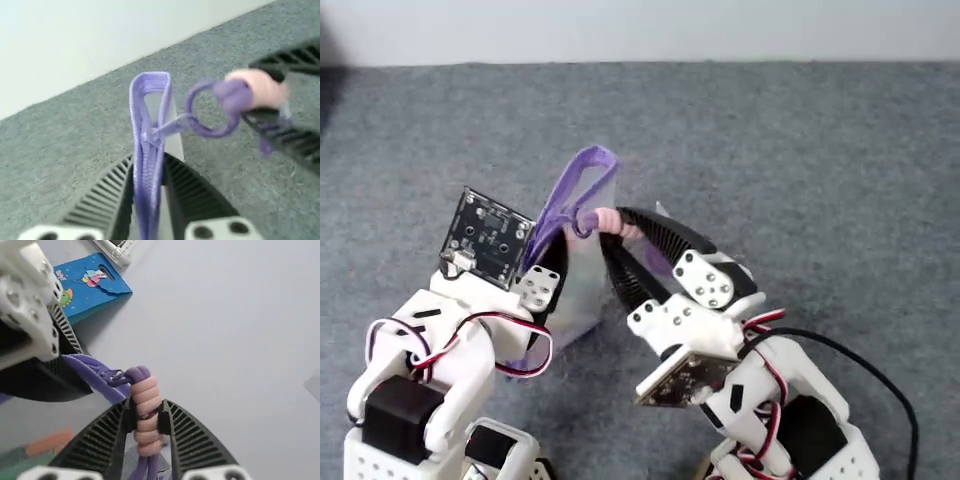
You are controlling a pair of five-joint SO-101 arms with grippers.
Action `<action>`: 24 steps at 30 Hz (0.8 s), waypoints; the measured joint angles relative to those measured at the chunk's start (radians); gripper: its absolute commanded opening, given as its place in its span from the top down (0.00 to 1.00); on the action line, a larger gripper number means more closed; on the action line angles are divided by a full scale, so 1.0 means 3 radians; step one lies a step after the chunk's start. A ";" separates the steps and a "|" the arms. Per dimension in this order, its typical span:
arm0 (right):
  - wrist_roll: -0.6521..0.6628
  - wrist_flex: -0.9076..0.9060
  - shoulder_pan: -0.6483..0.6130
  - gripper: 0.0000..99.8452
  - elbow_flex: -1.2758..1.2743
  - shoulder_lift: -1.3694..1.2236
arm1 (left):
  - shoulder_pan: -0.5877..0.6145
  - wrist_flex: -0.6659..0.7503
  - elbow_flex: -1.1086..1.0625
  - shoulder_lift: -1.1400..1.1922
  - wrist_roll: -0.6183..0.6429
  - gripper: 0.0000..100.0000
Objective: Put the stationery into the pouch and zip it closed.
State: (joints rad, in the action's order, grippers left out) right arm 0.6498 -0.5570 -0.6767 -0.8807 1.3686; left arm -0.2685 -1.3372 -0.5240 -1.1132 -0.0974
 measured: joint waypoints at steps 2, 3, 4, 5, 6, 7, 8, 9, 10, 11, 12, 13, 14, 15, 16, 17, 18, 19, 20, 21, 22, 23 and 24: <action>0.0000 0.0000 0.0082 0.99 -0.0015 0.0000 | 0.0000 0.0005 0.0000 0.0000 -0.0010 0.99; 0.0000 0.0005 0.0133 0.99 -0.0066 0.0000 | 0.0000 0.0005 0.0000 0.0005 -0.0010 0.99; 0.0000 0.0056 0.0194 0.99 -0.0133 0.0000 | 0.0000 0.0005 0.0000 0.0020 -0.0010 0.99; 0.0000 0.0138 0.0271 0.99 -0.0215 0.0000 | 0.0000 0.0005 0.0000 0.0036 -0.0010 0.99; 0.0000 0.0235 0.0353 0.99 -0.0307 0.0000 | -0.0005 0.0005 0.0000 0.0036 -0.0010 0.99; 0.0000 0.0348 0.0425 0.99 -0.0409 0.0000 | -0.0005 0.0005 0.0000 0.0036 -0.0010 0.99; 0.0000 0.0460 0.0501 0.99 -0.0517 0.0000 | -0.0005 0.0005 0.0000 0.0036 -0.0010 0.99; 0.0000 0.0552 0.0568 0.99 -0.0614 0.0000 | -0.0005 0.0005 0.0000 0.0036 -0.0010 0.99; 0.0000 0.0624 0.0624 0.99 -0.0701 0.0000 | -0.0010 0.0005 0.0000 0.0041 -0.0010 0.99; 0.0000 0.0685 0.0670 0.99 -0.0783 0.0005 | -0.0010 0.0000 0.0000 0.0041 -0.0010 0.99; 0.0000 0.0726 0.0711 0.99 -0.0844 0.0010 | -0.0010 -0.0005 0.0000 0.0041 -0.0010 0.99; 0.0000 0.0757 0.0752 0.99 -0.0905 0.0010 | -0.0015 -0.0046 0.0015 0.0041 -0.0010 0.99; 0.0000 0.0783 0.0788 0.99 -0.0967 0.0015 | -0.0015 -0.0087 0.0051 0.0041 -0.0010 0.99; 0.0000 0.0808 0.0813 0.99 -0.1023 0.0041 | -0.0015 -0.0113 0.0082 0.0046 -0.0010 0.99; 0.0000 0.0823 0.0849 0.99 -0.1079 0.0072 | -0.0020 -0.0128 0.0102 0.0046 -0.0010 0.99; 0.0000 0.0854 0.0880 0.99 -0.1120 0.0072 | -0.0020 -0.0153 0.0118 0.0046 -0.0010 0.99; 0.0000 0.0864 0.0915 0.99 -0.1176 0.0077 | -0.0020 -0.0174 0.0138 0.0051 -0.0010 0.99; -0.0005 0.0864 0.0946 0.99 -0.1222 0.0077 | -0.0020 -0.0205 0.0153 0.0051 -0.0010 0.99; -0.0010 0.0864 0.0977 0.99 -0.1248 0.0077 | -0.0026 -0.0225 0.0169 0.0051 -0.0010 0.99; -0.0010 0.0869 0.1008 0.99 -0.1258 0.0082 | -0.0026 -0.0251 0.0189 0.0051 -0.0010 0.99; -0.0015 0.0869 0.1038 0.99 -0.1289 0.0087 | -0.0026 -0.0276 0.0210 0.0051 -0.0010 0.99; -0.0026 0.0895 0.1054 0.99 -0.1304 0.0087 | -0.0026 -0.0297 0.0225 0.0056 -0.0010 0.99; -0.0061 0.0931 0.1074 0.99 -0.1314 0.0087 | -0.0026 -0.0327 0.0251 0.0056 -0.0010 0.99</action>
State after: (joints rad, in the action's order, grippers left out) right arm 0.6314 -0.2777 -0.3544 -1.2750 1.3947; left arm -0.2762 -1.4354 -0.4488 -1.0963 -0.1005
